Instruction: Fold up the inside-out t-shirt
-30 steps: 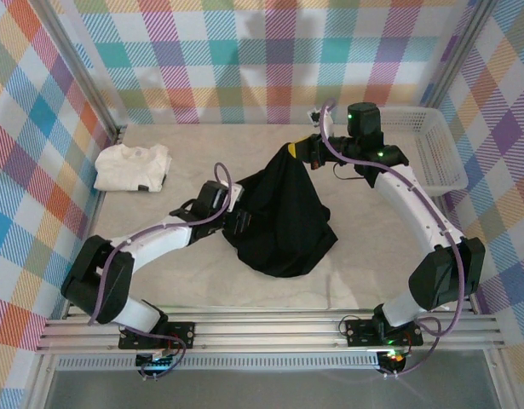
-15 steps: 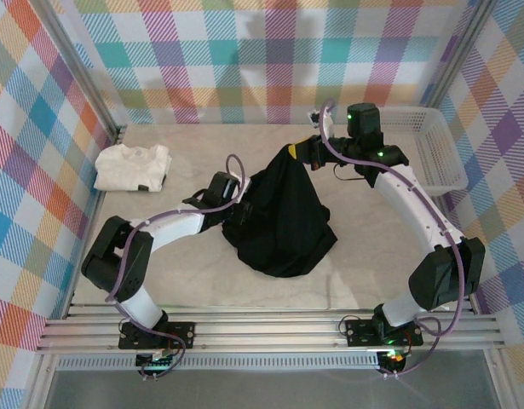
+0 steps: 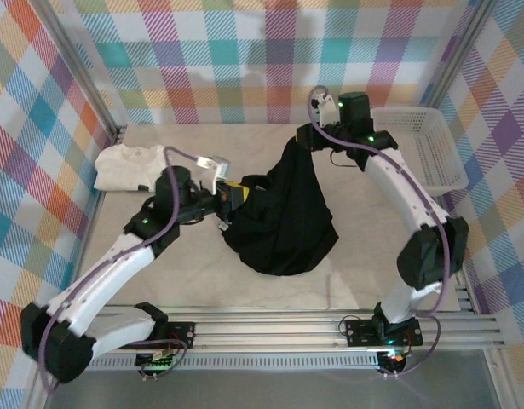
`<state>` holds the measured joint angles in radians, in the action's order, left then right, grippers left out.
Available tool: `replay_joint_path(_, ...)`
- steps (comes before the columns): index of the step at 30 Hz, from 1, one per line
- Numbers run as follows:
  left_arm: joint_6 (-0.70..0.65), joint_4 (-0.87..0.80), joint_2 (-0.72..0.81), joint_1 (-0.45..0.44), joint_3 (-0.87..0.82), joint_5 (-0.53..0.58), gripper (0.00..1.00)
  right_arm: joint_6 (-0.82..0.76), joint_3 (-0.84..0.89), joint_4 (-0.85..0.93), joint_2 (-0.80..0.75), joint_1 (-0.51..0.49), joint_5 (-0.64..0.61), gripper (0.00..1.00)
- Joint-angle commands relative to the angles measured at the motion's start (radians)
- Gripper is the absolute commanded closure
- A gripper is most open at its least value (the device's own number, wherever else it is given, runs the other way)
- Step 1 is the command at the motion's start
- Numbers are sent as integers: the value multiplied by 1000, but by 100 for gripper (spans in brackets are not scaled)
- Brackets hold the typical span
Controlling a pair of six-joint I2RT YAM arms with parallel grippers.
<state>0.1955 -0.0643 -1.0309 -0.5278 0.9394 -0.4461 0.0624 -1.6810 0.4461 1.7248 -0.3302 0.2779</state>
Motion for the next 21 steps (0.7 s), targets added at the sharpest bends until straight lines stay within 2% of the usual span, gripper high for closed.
replay_joint_path(1,133,34,58,6,26,-60,100,-36,-15,141,11,-9,-96,62)
replay_joint_path(6,189,-10,91,6,75,17,100,-2,377,-2,-332,-66,-29,50)
replay_joint_path(10,208,-25,85,6,92,35,100,42,691,-120,-601,-222,5,45)
replay_joint_path(12,217,-29,73,7,101,32,100,70,808,-199,-673,-307,4,43)
replay_joint_path(14,223,-33,63,6,105,25,100,80,904,-305,-693,-396,-21,37)
replay_joint_path(17,230,-29,61,6,104,27,100,63,950,-402,-629,-481,-87,29)
replay_joint_path(21,238,-34,61,6,107,33,100,51,943,-532,-487,-512,-124,26)
